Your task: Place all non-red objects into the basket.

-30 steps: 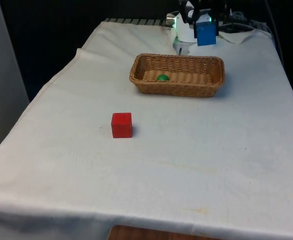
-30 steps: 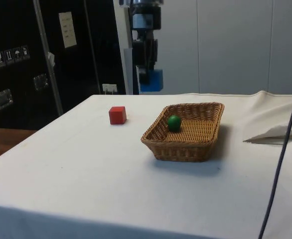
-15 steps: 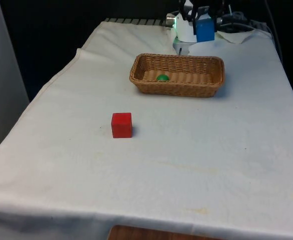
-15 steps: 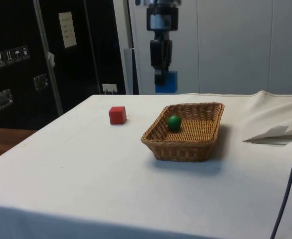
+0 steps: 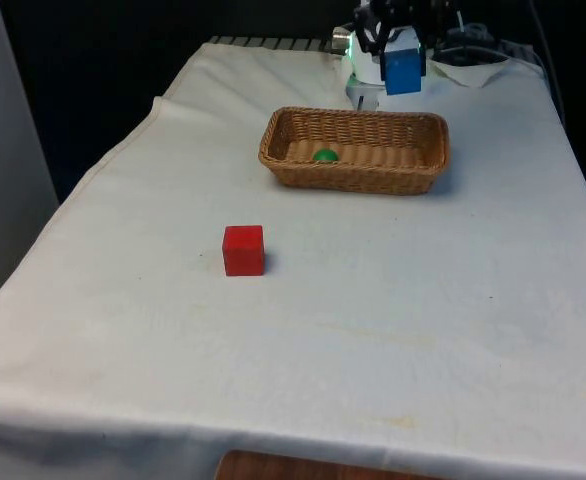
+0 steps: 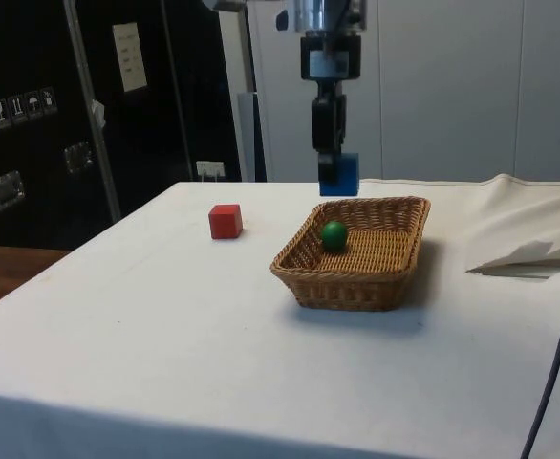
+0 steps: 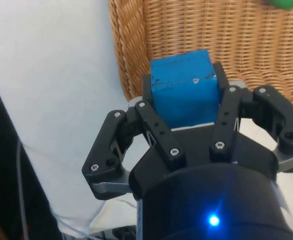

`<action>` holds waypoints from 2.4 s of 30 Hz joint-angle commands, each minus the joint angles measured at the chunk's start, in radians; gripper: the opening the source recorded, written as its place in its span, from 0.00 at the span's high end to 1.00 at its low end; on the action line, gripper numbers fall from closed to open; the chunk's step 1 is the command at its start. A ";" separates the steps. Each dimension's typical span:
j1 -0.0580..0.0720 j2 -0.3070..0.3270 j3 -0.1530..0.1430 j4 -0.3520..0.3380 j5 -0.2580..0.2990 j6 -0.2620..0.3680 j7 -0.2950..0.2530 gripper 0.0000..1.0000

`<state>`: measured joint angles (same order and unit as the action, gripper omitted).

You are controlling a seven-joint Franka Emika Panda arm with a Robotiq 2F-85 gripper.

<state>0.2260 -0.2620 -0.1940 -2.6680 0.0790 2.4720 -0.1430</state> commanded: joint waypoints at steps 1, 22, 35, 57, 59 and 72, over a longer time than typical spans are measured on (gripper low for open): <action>-0.006 0.006 0.004 -0.012 -0.018 0.024 0.009 0.99; -0.002 0.151 -0.017 -0.073 -0.007 0.230 -0.032 0.99; 0.000 0.267 -0.015 -0.089 -0.005 0.355 -0.033 0.99; 0.003 0.281 -0.008 -0.090 0.023 0.369 -0.041 0.00; 0.003 0.281 -0.009 -0.090 0.023 0.369 -0.042 0.00; -0.001 0.217 -0.017 -0.028 -0.010 0.259 -0.016 0.00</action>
<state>0.2260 -0.0550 -0.2120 -2.6940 0.0780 2.7230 -0.1700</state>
